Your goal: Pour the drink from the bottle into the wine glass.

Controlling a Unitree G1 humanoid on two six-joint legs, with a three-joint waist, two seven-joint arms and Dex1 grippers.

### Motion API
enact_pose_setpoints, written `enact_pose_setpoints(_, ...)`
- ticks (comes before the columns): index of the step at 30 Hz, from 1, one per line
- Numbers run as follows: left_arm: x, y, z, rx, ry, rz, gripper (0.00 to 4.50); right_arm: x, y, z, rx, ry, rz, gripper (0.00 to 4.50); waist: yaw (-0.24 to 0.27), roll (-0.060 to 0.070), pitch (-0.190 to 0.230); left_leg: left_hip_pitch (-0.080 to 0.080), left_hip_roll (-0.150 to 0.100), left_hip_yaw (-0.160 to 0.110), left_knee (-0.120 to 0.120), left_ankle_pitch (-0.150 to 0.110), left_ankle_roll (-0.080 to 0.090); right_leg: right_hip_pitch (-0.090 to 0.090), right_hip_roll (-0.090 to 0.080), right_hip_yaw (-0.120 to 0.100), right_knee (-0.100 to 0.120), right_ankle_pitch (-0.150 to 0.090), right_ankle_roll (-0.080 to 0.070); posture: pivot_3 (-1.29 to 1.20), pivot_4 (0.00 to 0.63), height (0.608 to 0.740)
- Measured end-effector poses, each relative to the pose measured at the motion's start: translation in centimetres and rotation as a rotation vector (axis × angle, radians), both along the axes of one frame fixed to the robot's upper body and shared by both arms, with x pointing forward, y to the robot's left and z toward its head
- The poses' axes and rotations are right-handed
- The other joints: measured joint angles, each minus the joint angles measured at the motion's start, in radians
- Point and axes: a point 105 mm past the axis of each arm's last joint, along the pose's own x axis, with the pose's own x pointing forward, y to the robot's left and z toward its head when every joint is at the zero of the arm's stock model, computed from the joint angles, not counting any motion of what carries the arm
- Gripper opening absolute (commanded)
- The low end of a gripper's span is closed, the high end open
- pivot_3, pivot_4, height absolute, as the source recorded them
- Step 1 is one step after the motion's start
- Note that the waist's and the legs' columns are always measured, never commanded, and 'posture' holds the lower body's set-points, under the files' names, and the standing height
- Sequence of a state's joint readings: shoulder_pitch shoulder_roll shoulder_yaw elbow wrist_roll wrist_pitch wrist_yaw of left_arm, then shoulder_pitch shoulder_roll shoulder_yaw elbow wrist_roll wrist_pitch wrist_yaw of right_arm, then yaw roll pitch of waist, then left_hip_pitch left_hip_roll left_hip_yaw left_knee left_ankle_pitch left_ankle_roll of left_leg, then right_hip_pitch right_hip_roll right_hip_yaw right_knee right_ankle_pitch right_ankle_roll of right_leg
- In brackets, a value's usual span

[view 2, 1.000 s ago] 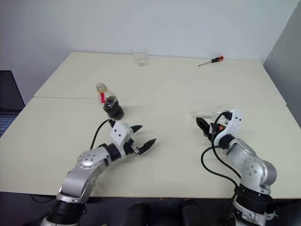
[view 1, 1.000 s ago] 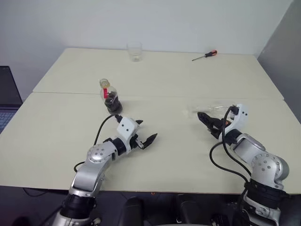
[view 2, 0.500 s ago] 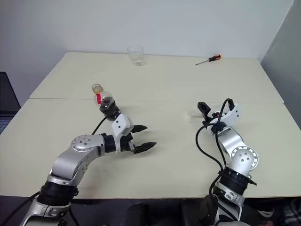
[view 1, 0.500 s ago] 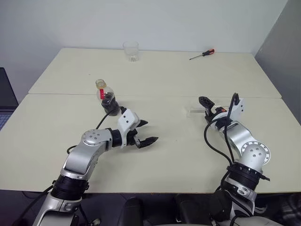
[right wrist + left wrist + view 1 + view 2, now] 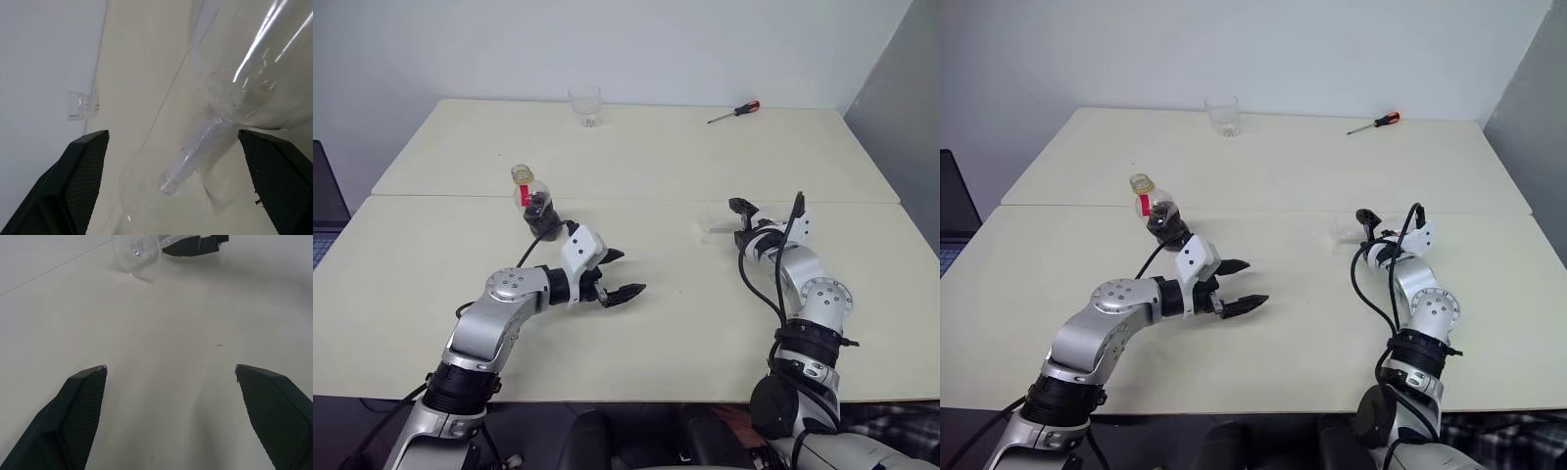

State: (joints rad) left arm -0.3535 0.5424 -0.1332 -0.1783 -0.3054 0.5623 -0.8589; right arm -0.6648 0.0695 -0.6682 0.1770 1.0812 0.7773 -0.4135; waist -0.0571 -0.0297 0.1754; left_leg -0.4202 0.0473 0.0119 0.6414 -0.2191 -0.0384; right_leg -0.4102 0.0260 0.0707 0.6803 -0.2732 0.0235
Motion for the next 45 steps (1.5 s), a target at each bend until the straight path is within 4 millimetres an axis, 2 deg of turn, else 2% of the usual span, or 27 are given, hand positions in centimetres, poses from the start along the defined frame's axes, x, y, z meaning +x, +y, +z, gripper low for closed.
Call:
enact_pose_setpoints(5, 0.0, -0.2, -0.1, 0.005, 0.0, -0.003, 4.45, 1.5, 0.1, 0.5, 0.003, -0.014, -0.005, 4.5, 0.0, 0.0, 0.0, 0.0, 0.0, 0.0, 0.0, 0.0, 0.0, 0.0, 0.0, 0.0, 0.0, 0.0, 0.0, 0.0, 0.15, 0.74)
enact_pose_setpoints(12, 0.1, -0.1, 0.0, 0.01, -0.009, 0.01, 4.45, 2.6, -0.1, -0.2, 0.012, -0.008, -0.027, 4.5, 0.0, 0.0, 0.0, 0.0, 0.0, 0.001, 0.0, 0.0, 0.0, 0.0, 0.0, 0.0, 0.0, 0.0, 0.0, 0.0, 0.15, 0.74)
enact_pose_setpoints(19, -0.1, 0.0, 0.0, 0.016, -0.014, 0.017, 4.5, 3.0, -0.1, -1.2, 0.002, 0.015, -0.035, 2.17, 0.0, 0.0, 0.0, 0.0, 0.0, 0.0, -0.001, 0.0, 0.0, 0.0, 0.0, 0.0, 0.0, 0.0, 0.0, 0.0, 0.15, 0.74)
enact_pose_setpoints(25, -0.3, 0.1, 0.0, 0.023, -0.018, 0.03, 4.5, 3.6, 0.2, -0.1, -0.012, -0.023, -0.023, 0.03, 0.0, 0.0, 0.0, 0.0, 0.0, 0.0, -0.001, 0.0, 0.0, 0.0, 0.0, 0.0, 0.0, 0.0, 0.0, 0.0, 0.15, 0.74)
enact_pose_setpoints(30, -0.2, 0.3, -0.1, 0.028, -0.018, 0.047, 4.5, 3.8, 0.6, -0.8, -0.023, 0.002, -0.011, 0.01, 0.0, 0.0, 0.0, 0.0, 0.0, 0.0, -0.001, 0.0, 0.0, 0.0, 0.0, 0.0, 0.0, 0.0, 0.0, 0.0, 0.15, 0.74)
enact_pose_setpoints(38, -0.2, 0.6, -0.3, 0.039, -0.018, 0.057, 4.5, 3.8, 0.7, -0.6, -0.074, 0.006, -0.001, 0.01, 0.0, 0.0, 0.0, 0.0, 0.0, 0.0, -0.001, 0.0, 0.0, 0.0, -0.001, 0.0, 0.0, 0.0, -0.001, 0.0, 0.15, 0.74)
enact_pose_setpoints(41, -0.2, 0.7, -0.4, 0.039, -0.018, 0.068, 4.5, 3.3, 1.1, 1.1, -0.16, -0.079, 0.057, 0.59, 0.0, 0.002, 0.001, -0.002, 0.0, 0.0, -0.001, 0.0, 0.0, -0.002, -0.001, 0.0, 0.0, 0.0, 0.0, 0.0, 0.15, 0.74)
enact_pose_setpoints(45, -0.1, 0.9, -0.3, 0.037, -0.031, 0.08, 4.5, 2.3, 2.2, 6.1, -0.22, -0.245, 0.109, 1.96, 0.0, 0.003, 0.002, -0.004, 0.0, -0.002, -0.001, 0.0, 0.0, -0.004, -0.001, 0.0, 0.0, 0.001, -0.001, 0.0, 0.15, 0.74)
